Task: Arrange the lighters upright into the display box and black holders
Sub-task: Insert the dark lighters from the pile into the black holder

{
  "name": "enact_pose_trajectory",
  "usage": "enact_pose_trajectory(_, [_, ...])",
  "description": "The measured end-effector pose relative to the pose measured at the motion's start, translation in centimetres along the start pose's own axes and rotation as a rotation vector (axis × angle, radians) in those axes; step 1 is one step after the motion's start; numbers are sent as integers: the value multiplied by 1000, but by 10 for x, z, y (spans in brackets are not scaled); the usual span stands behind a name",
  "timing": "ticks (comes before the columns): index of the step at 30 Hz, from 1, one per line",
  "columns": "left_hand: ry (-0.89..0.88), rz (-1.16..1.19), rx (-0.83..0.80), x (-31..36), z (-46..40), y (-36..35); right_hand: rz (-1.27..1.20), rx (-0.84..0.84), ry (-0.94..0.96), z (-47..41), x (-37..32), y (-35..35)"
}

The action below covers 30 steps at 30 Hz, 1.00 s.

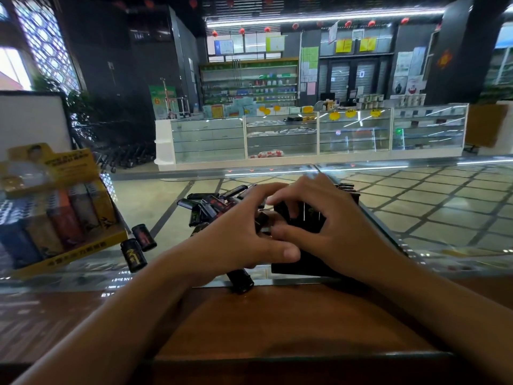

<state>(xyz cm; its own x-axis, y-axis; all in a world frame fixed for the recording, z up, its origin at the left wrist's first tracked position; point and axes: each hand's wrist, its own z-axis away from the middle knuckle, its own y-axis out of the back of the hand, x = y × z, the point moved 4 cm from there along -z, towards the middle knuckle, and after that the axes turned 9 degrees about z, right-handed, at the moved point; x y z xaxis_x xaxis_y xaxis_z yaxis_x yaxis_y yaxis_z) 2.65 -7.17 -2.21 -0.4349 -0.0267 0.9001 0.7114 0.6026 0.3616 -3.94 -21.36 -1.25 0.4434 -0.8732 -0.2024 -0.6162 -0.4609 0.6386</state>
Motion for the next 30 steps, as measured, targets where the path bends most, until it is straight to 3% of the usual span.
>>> enact_pose_trajectory(6, [-52,66,-33,2,-2,-5,-20,-50,13,-1,2,-4])
enact_pose_trajectory(10, [-70,-36,101,7,0,-1,-184,71,-201,-4,16,12])
enact_pose_trajectory(14, [-117,-44,154,6,-1,2,-379,182,-271,-5,23,23])
enact_pose_trajectory(24, [-137,-392,60,1,0,-9,-463,61,-266,-8,22,19])
enact_pose_trajectory(30, [-109,-228,37,0,1,-12,-381,24,-202,-8,19,21])
